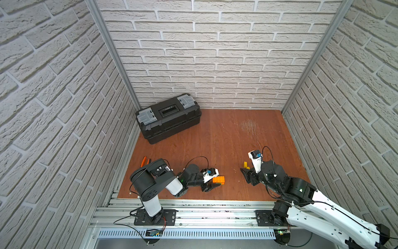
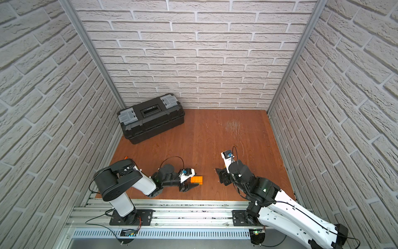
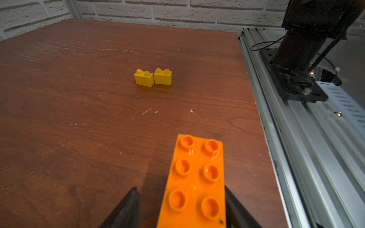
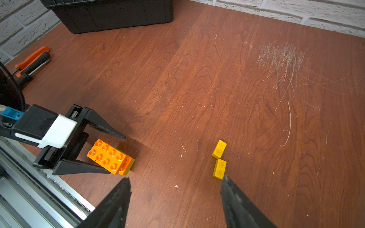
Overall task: Assemble a carrot with lego
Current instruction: Pick up the lego brick from the center of the board.
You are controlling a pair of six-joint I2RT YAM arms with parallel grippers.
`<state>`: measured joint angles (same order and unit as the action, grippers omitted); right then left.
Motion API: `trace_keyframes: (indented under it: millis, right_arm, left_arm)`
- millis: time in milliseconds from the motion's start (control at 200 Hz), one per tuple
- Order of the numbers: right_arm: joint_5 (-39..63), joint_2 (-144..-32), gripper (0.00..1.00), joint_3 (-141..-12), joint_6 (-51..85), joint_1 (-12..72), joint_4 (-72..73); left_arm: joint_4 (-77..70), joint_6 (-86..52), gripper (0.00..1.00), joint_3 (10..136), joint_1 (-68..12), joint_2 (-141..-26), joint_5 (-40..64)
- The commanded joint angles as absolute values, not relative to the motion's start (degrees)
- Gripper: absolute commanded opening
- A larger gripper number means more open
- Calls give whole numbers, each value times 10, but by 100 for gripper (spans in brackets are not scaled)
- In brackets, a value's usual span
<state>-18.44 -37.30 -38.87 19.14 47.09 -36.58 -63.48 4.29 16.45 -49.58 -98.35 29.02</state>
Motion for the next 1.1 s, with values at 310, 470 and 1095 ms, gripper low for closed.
trace_keyframes:
  millis: [310,470,1095]
  right_arm:
    - [-193,-392,73,-396,196,468,-363]
    - [-195,-395,73,-399,197,468,-363]
    - [-224,-413,73,-410,216,467,-371]
  left_arm:
    - [-606,56,56,163,-501,-918,313]
    - [-604,56,52,160,-501,-921,318]
    - [-631,50,41,164,-501,-948,310]
